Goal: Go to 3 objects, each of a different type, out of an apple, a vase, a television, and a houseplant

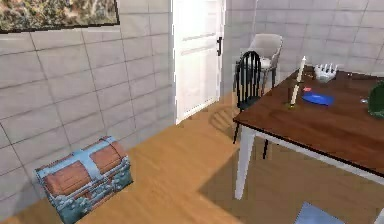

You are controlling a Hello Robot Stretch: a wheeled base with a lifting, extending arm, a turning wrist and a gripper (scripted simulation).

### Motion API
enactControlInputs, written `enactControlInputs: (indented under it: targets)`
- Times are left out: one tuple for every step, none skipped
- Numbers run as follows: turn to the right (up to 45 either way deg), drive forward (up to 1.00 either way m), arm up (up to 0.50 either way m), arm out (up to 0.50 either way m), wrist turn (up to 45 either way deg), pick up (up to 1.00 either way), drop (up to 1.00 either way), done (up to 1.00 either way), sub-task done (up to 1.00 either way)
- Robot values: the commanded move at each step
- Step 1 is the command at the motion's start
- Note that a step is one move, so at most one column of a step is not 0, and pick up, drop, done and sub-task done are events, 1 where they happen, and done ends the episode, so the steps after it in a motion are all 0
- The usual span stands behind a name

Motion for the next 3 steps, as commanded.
enactControlInputs:
  targets:
    - [39.0, 0.00, 0.00, 0.00, 0.0, 0.00, 0.00, 0.00, 0.00]
    - [0.0, 0.45, 0.00, 0.00, 0.0, 0.00, 0.00, 0.00, 0.00]
    - [0.0, 0.00, 0.00, 0.00, 0.0, 0.00, 0.00, 1.00, 0.00]
